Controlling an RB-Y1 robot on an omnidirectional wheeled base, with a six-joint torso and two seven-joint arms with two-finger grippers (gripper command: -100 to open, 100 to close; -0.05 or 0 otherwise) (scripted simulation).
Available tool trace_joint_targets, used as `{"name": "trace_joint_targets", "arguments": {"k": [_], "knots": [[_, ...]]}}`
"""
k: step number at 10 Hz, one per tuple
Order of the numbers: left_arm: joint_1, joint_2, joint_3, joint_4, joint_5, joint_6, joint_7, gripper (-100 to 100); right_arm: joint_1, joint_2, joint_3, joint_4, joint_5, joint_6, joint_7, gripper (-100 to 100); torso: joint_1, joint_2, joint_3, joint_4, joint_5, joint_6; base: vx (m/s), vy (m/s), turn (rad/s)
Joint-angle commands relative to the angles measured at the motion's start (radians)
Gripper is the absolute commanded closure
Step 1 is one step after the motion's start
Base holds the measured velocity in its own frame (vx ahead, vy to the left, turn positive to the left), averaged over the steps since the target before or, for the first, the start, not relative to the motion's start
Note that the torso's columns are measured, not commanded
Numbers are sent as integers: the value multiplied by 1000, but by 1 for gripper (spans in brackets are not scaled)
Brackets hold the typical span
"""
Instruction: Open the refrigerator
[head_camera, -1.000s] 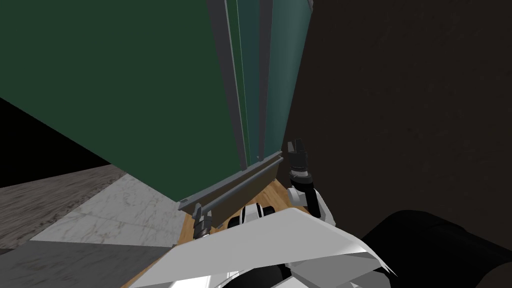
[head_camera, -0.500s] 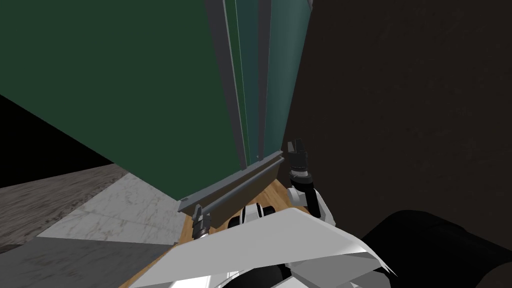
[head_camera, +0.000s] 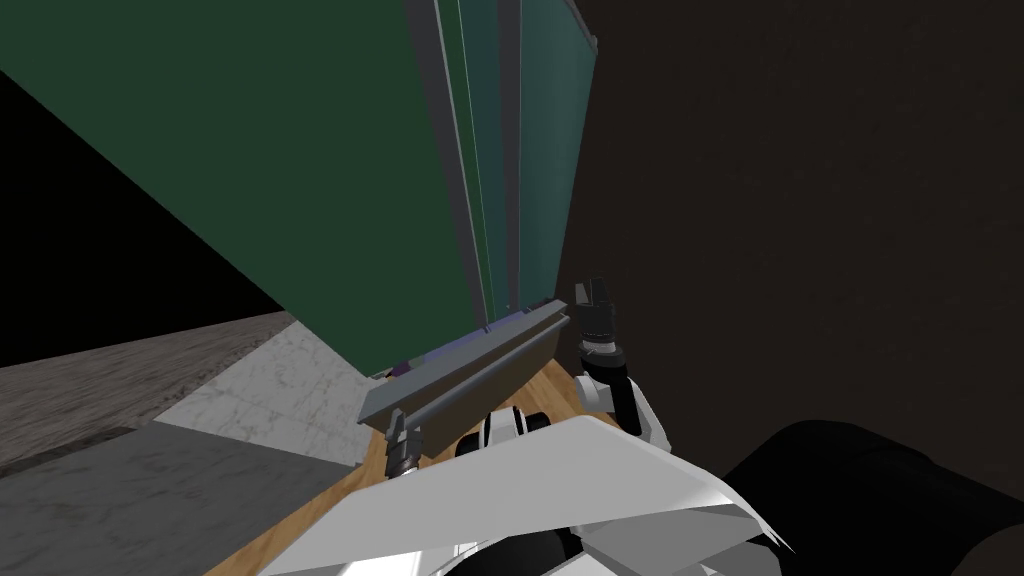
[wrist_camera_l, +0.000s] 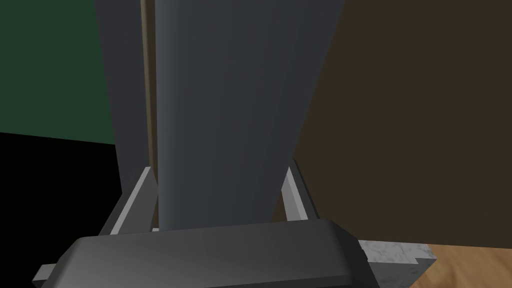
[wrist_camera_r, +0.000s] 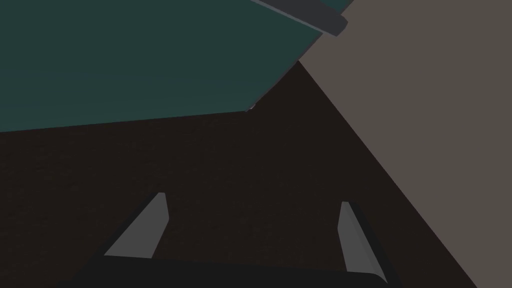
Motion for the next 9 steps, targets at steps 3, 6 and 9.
{"name": "trace_joint_targets", "arguments": {"k": [3, 6, 9], "knots": [[28, -7, -12, -19, -5, 9, 1, 100, 0, 0, 0, 0, 0, 0, 0, 0, 0, 3, 3, 0, 2, 1, -166, -75, 17], [39, -7, -17, -20, -8, -3, 3, 100, 0, 0, 0, 0, 0, 0, 0, 0, -2, 1, 1, -1, 2, 1, -145, -64, 14], [49, -5, -20, -30, -10, -9, 6, 100, 0, 0, 0, 0, 0, 0, 0, 0, 0, 1, 2, -1, 2, 1, -162, -62, 7]]}}
